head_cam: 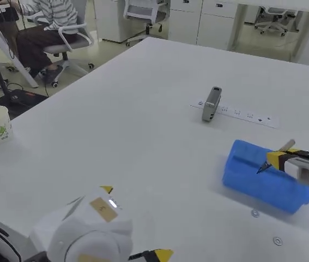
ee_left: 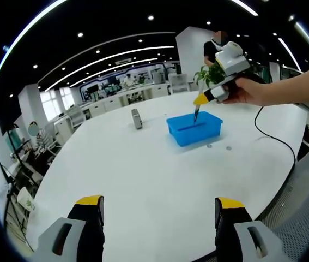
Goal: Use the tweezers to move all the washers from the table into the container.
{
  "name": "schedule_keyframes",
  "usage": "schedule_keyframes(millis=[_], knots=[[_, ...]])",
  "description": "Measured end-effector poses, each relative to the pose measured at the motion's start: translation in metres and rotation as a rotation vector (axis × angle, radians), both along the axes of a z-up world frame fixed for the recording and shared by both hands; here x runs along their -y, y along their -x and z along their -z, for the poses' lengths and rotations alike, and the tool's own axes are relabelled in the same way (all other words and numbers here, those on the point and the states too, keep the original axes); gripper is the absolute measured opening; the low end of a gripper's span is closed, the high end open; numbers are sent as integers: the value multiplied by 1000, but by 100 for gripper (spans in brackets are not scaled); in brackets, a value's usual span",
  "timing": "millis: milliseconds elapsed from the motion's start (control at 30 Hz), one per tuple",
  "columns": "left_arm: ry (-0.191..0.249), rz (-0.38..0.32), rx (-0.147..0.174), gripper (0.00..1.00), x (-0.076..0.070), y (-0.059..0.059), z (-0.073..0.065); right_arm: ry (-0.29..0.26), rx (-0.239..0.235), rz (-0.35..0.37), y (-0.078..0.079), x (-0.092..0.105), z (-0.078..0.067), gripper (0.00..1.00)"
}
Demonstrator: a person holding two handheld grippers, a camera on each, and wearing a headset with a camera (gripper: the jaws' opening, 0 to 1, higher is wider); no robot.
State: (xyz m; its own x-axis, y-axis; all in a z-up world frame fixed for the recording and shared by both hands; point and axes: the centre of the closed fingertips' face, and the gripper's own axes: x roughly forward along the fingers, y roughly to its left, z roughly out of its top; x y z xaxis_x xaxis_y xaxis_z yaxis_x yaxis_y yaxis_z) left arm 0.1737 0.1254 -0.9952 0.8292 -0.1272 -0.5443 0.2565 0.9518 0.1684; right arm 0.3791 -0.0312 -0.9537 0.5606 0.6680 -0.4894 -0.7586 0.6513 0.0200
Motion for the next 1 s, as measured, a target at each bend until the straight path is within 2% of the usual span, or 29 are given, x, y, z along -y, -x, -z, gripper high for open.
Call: schedule_keyframes(millis=[200, 433, 667, 1000], knots=[[4, 2, 7, 85, 1, 0, -1, -23, 19, -11, 8, 0, -13, 3], [8, 2, 12, 86, 1, 0, -3, -25, 16, -22, 18, 4, -14, 3], [19, 5, 18, 87, 3, 0, -5, -14, -6, -32, 31, 10, -4, 3], [22, 7, 19, 88, 4, 0, -5, 23, -60, -31, 45, 15, 26, 3]])
